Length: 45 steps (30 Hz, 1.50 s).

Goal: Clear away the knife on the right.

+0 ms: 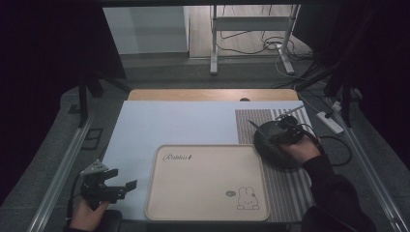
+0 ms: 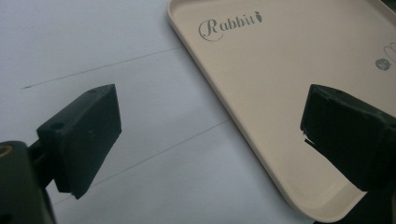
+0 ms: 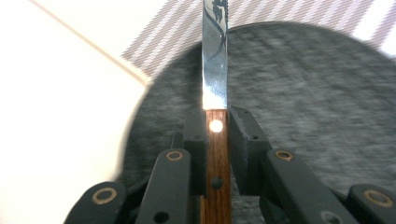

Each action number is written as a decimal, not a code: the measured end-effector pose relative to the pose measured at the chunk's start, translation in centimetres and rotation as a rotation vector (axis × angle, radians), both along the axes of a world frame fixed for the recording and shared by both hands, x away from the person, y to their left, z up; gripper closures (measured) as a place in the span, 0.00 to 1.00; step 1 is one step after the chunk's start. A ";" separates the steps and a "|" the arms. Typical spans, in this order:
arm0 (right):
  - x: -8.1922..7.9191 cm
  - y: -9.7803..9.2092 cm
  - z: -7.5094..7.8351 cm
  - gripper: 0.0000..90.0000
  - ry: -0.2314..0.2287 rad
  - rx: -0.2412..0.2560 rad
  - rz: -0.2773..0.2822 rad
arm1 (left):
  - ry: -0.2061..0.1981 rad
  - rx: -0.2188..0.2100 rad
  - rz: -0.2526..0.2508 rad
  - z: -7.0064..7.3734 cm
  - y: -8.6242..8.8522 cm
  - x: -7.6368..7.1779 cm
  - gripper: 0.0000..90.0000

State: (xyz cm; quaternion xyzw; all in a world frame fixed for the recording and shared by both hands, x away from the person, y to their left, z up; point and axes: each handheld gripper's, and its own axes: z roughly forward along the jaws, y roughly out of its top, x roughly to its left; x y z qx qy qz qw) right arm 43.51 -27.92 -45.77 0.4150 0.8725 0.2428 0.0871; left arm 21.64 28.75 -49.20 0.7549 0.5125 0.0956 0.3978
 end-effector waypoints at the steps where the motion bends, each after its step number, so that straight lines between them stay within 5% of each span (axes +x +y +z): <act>1: -0.4 0.4 0.0 0.86 0.004 0.001 0.008 | 0.000 0.001 0.000 0.0 0.0 0.0 0.07; 24: -9.6 7.4 -1.4 0.86 0.035 0.020 0.189 | 0.000 0.004 0.000 0.0 0.0 0.0 0.07; 38: -12.0 9.9 -3.7 0.84 0.111 -0.041 0.266 | 0.000 0.006 0.000 0.0 -0.1 0.0 0.07; 41: -11.9 10.1 -2.9 0.80 0.086 -0.014 0.283 | 0.002 0.005 0.000 0.0 0.0 0.0 0.07; 45: -12.1 11.3 -2.2 0.98 0.062 -0.004 0.337 | 0.002 0.007 -0.001 0.0 -0.1 0.0 0.07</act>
